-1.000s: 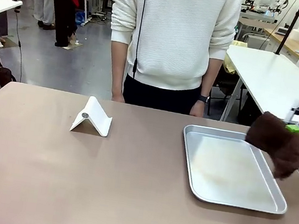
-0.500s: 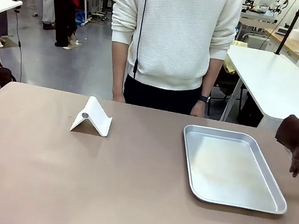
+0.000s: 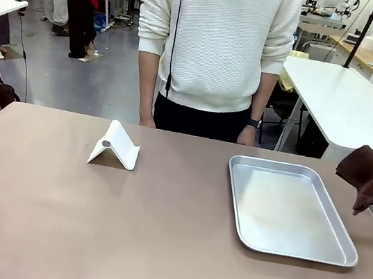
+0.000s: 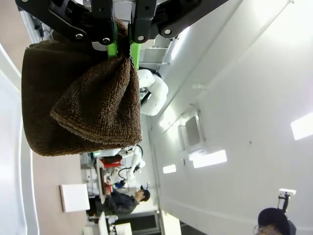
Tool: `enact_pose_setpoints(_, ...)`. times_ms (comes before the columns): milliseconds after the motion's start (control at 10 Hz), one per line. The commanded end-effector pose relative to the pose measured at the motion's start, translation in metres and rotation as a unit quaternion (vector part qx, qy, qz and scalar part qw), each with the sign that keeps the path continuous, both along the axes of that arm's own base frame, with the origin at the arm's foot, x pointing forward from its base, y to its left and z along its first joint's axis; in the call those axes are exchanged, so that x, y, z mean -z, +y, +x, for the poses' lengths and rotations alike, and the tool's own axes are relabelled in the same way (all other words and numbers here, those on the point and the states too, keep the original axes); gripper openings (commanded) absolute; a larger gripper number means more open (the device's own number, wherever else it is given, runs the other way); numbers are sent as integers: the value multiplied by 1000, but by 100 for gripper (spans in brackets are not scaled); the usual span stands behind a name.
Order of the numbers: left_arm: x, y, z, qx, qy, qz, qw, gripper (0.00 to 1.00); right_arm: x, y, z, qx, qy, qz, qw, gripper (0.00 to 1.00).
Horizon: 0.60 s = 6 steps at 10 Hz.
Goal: Clean the surface of the table.
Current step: Clean the area not pointed to by the person, then return the Lint Roller and towel to their original positions.
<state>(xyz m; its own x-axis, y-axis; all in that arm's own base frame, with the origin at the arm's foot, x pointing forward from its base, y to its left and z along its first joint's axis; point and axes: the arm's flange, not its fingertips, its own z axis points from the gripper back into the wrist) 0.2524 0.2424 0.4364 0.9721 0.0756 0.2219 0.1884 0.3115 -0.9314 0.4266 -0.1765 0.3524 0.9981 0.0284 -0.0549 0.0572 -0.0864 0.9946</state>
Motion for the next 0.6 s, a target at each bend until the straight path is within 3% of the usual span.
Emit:
enact_pose_setpoints(0,-2,-3,-2,-3,-7,-2,1000,22,-4,1,-3,-10,-1,8,1000,0)
enact_pose_setpoints(500,-2,-3,-2,-3,-7,-2,1000,22,-4,1,-3,-10,-1,8,1000,0)
